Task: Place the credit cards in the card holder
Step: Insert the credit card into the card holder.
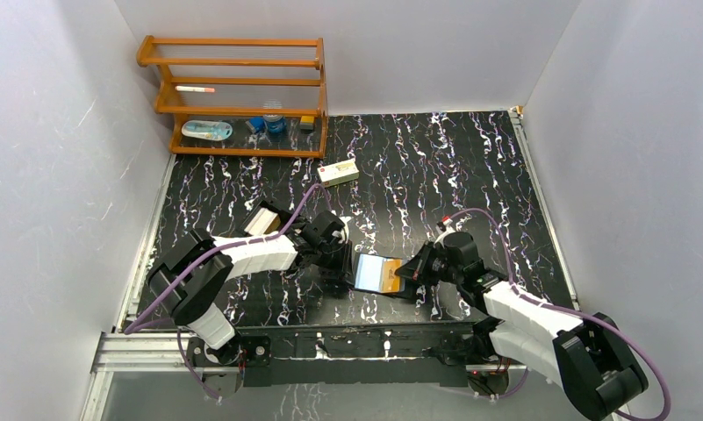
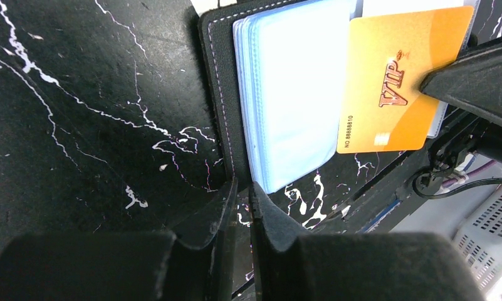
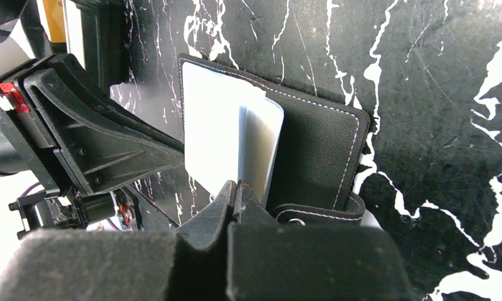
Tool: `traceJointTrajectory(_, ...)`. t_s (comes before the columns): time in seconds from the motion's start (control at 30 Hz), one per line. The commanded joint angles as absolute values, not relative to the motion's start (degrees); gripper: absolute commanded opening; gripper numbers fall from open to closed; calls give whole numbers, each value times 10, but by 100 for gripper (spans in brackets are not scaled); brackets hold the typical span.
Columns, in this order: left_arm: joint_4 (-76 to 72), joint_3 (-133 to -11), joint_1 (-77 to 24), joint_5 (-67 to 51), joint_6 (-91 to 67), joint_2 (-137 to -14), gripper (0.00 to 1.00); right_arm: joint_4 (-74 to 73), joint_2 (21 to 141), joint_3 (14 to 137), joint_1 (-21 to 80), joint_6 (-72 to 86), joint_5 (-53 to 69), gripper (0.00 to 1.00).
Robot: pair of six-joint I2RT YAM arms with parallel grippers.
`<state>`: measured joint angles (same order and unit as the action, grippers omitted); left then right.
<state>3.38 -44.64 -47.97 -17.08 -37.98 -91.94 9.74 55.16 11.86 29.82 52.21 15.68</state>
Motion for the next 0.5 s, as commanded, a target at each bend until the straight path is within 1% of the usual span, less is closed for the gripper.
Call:
traceJointTrajectory(0.0,29,-435,-491,-174,-381,-929,11,159,557,108,293,525,170,0)
traceJointTrajectory(0.47,26,-424,-504,-165,-390,-933,12,205,585,92,279,510,175,0)
